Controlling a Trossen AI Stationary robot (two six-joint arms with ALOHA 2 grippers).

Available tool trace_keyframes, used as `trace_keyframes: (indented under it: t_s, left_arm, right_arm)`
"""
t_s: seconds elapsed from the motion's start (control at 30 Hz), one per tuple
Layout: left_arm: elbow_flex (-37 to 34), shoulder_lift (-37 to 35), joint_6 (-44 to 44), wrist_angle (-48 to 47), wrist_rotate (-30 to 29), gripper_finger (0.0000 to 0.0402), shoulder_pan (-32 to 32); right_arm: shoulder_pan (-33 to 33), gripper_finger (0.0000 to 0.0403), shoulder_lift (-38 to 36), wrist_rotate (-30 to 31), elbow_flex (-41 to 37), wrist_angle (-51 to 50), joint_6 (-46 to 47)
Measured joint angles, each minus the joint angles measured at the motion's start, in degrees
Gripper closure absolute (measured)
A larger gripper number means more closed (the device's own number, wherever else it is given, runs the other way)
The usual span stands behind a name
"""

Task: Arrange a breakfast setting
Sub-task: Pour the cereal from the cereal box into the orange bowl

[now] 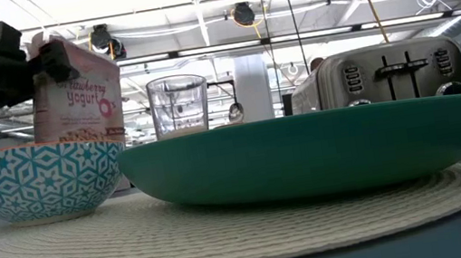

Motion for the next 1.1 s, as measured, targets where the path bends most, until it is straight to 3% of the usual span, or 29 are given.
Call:
trace_keyframes:
  t_s: [0.37,1.1]
  left_arm:
    - [1.9,0.0,3.2,3.3,2.0,0.0009,0.0]
    - [13.0,0.0,12.8,3.1,4.5,0.0009,0.0]
  right_arm:
    - [0.0,0.0034,0.0,0.0,0.0,0.0,0.0]
    - [0.0,0.0035,0.0,0.0,0.0,0.0,0.0]
